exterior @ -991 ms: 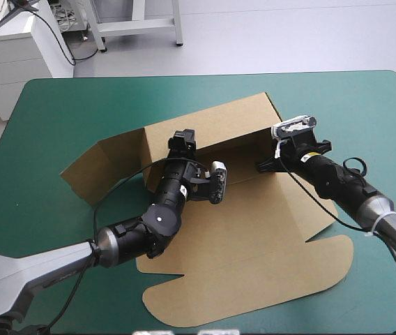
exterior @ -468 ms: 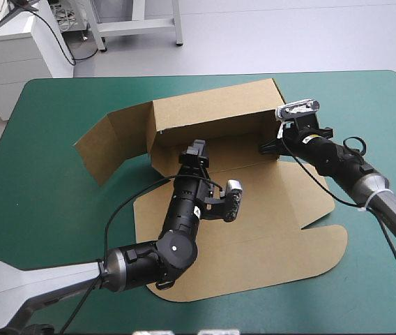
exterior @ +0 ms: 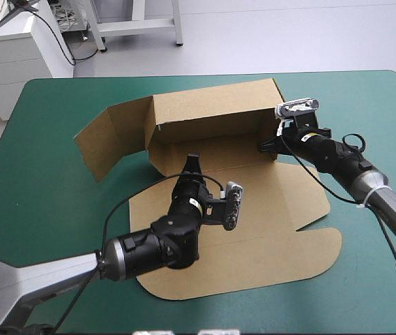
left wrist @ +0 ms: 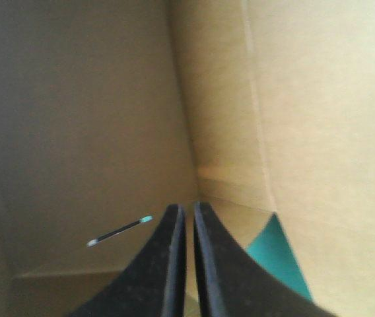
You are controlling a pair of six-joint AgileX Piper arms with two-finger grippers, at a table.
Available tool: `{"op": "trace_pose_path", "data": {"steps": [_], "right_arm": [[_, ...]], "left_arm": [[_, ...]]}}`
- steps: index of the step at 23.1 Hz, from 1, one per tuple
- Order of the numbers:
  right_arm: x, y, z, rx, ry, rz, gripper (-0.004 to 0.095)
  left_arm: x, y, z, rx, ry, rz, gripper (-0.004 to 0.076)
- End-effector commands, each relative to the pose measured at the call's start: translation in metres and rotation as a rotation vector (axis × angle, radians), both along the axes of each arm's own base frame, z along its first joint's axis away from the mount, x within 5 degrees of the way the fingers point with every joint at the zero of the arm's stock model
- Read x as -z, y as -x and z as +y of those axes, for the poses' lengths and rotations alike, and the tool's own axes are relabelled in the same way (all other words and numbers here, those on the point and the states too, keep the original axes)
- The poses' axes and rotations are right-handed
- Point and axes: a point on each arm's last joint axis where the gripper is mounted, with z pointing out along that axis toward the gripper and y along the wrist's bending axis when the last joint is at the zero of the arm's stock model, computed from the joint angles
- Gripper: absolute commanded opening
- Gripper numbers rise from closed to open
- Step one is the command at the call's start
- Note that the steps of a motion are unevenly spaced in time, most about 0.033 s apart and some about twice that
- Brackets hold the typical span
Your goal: Fold the box
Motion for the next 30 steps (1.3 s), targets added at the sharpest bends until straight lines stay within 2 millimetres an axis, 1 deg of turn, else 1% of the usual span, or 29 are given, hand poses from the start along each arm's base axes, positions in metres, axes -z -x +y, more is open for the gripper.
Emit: {"op": "trace_pose_path", "data": {"steps": [1, 2, 3, 4, 5, 6, 7, 8, 9, 10, 11, 12, 13, 14, 15, 16, 18, 20, 21, 23, 24, 27, 30], "right_arm": [[-0.030, 0.000, -0.004, 0.031, -0.039, -0.105, -0.0012], [-0.029, 0.001, -0.004, 0.028, -0.039, -0.099, -0.0011], [-0.029, 0.001, -0.003, 0.024, -0.039, -0.090, -0.0012], [-0.028, 0.001, -0.003, 0.022, -0.038, -0.085, -0.0012], [-0.027, 0.002, -0.003, 0.017, -0.038, -0.075, -0.0012], [-0.027, 0.002, -0.003, 0.015, -0.037, -0.071, -0.0012], [-0.026, 0.002, -0.002, 0.010, -0.037, -0.062, -0.0012], [-0.026, 0.003, -0.002, 0.007, -0.037, -0.055, -0.0012], [-0.026, 0.003, -0.002, 0.006, -0.036, -0.053, -0.0012], [-0.026, 0.003, -0.002, 0.006, -0.036, -0.053, -0.0012], [-0.026, 0.003, -0.002, 0.006, -0.036, -0.053, -0.0012], [-0.026, 0.003, -0.002, 0.006, -0.036, -0.052, -0.0012], [-0.026, 0.003, -0.002, 0.006, -0.036, -0.052, -0.0012], [-0.025, 0.003, -0.002, 0.005, -0.036, -0.051, -0.0012], [-0.025, 0.003, -0.002, 0.004, -0.036, -0.049, -0.0012], [-0.025, 0.003, -0.002, 0.002, -0.036, -0.045, -0.0012], [-0.025, 0.004, -0.001, -0.001, -0.036, -0.039, -0.0012], [-0.024, 0.004, -0.001, -0.003, -0.035, -0.035, -0.0013], [-0.024, 0.004, -0.001, -0.004, -0.036, -0.031, -0.0013], [-0.024, 0.004, -0.001, -0.005, -0.039, -0.026, -0.0013], [-0.024, 0.004, -0.001, -0.005, -0.039, -0.026, -0.0013], [-0.024, 0.004, -0.001, -0.005, -0.039, -0.026, -0.0013], [-0.026, 0.005, 0.000, -0.015, -0.047, -0.009, -0.0013]], "left_arm": [[-0.060, -0.007, 0.004, 0.038, 0.144, 0.225, 0.0014], [-0.072, -0.012, 0.009, 0.026, 0.200, 0.301, 0.0014], [-0.100, -0.024, 0.020, 0.000, 0.306, 0.375, 0.0014], [-0.113, -0.032, 0.029, -0.030, 0.365, 0.403, 0.0014], [-0.134, -0.047, 0.050, -0.100, 0.488, 0.430, 0.0014], [-0.145, -0.056, 0.064, -0.144, 0.546, 0.432, 0.0014], [-0.159, -0.074, 0.094, -0.232, 0.662, 0.441, 0.0014], [-0.169, -0.088, 0.122, -0.303, 0.781, 0.465, 0.0014], [-0.170, -0.095, 0.137, -0.343, 0.850, 0.483, 0.0014], [-0.172, -0.105, 0.164, -0.410, 0.993, 0.520, 0.0013], [-0.173, -0.110, 0.180, -0.457, 1.072, 0.534, 0.0006], [-0.173, -0.118, 0.211, -0.531, 1.201, 0.542, -0.0009], [-0.174, -0.120, 0.226, -0.558, 1.265, 0.541, -0.0008], [-0.173, -0.123, 0.252, -0.620, 1.380, 0.543, -0.0008], [-0.171, -0.123, 0.266, -0.648, 1.422, 0.541, -0.0008], [-0.164, -0.123, 0.290, -0.717, 1.469, 0.520, -0.0008], [-0.150, -0.123, 0.314, -0.811, 1.491, 0.507, -0.0008], [-0.135, -0.121, 0.333, -0.897, 1.526, 0.507, -0.0008], [-0.123, -0.121, 0.341, -0.940, 1.556, 0.520, -0.0008], [-0.105, -0.121, 0.353, -0.998, 1.623, 0.525, -0.0008], [-0.095, -0.122, 0.358, -1.019, 1.686, 0.532, -0.0008], [-0.070, -0.122, 0.362, -1.034, 1.830, 0.568, -0.0008], [-0.044, -0.120, 0.365, -1.073, 1.880, 0.584, -0.0008]]}}
